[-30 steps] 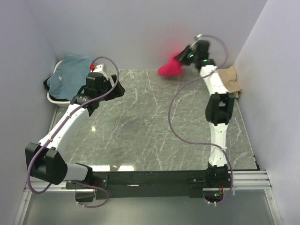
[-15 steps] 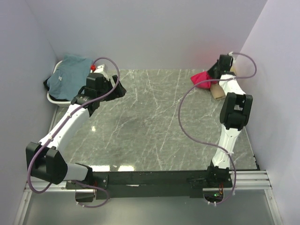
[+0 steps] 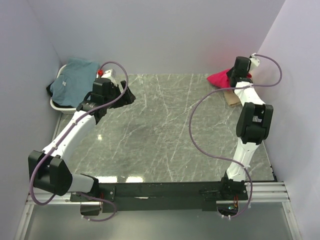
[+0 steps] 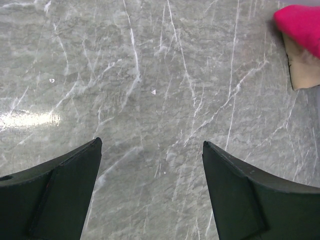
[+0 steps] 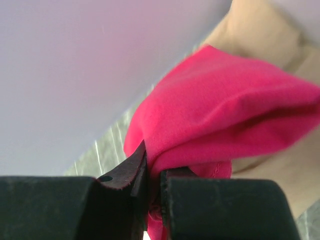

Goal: Fold and stack the t-shirts
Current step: Neatly place the folded tshirt to the corner

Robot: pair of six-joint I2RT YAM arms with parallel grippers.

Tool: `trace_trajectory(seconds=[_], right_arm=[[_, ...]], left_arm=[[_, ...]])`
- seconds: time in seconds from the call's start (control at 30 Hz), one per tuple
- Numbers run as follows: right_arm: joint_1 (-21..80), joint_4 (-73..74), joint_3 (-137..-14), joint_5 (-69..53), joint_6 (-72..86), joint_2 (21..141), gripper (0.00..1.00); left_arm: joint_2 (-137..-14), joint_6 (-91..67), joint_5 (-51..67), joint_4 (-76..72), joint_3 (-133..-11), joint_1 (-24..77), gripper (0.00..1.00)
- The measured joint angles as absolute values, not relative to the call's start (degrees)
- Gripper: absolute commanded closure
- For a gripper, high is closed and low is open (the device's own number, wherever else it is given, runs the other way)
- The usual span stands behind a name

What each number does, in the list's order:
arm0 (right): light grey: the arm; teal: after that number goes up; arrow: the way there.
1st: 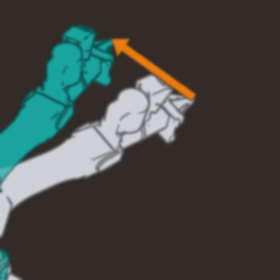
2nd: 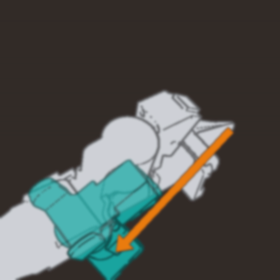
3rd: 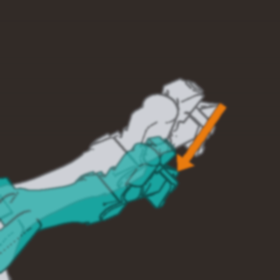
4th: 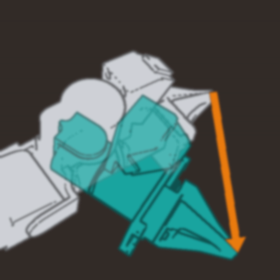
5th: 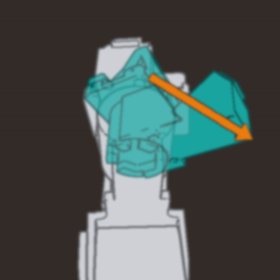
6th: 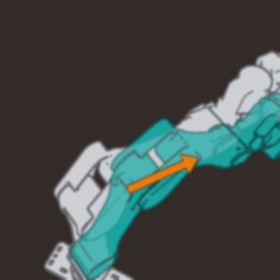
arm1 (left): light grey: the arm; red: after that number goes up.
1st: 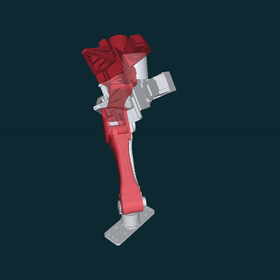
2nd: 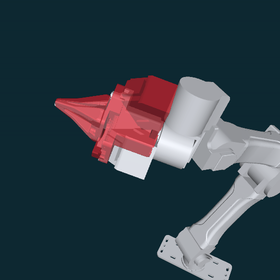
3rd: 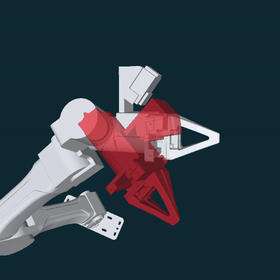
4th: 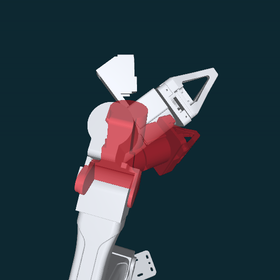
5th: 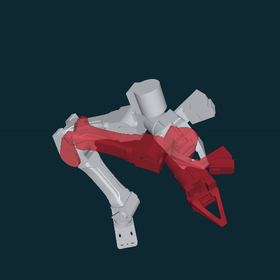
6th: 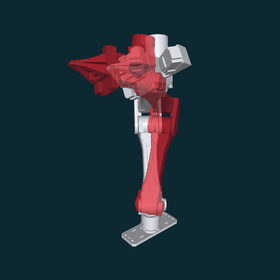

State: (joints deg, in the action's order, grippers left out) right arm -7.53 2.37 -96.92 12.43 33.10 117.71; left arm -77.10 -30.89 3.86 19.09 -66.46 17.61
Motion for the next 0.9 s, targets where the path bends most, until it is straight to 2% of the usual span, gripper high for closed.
trace_trajectory(seconds=[0.43, 0.57, 0.87, 0.9], right_arm=[[-9.04, -7.75, -93.86, 27.2, 27.4, 117.08, 1.0], [-8.34, -7.03, -93.89, 30.68, 26.35, 117.3, 1.0], [-7.99, -1.39, -93.71, 30.3, 28.16, 119.46, 1.0], [-7.99, -0.4, -93.71, 30.2, 28.64, 119.79, 0.96]], left_arm=[[-79.29, -31.14, 4.78, 18.63, -66.46, 17.61, 0.13], [-79.79, -31.18, 5.34, 18.26, -66.46, 17.61, 0.13], [-79.79, -31.27, 6.48, 17.8, -66.46, 17.61, 0.13], [-79.79, -31.29, 6.63, 17.74, -66.46, 17.61, 0.13]])
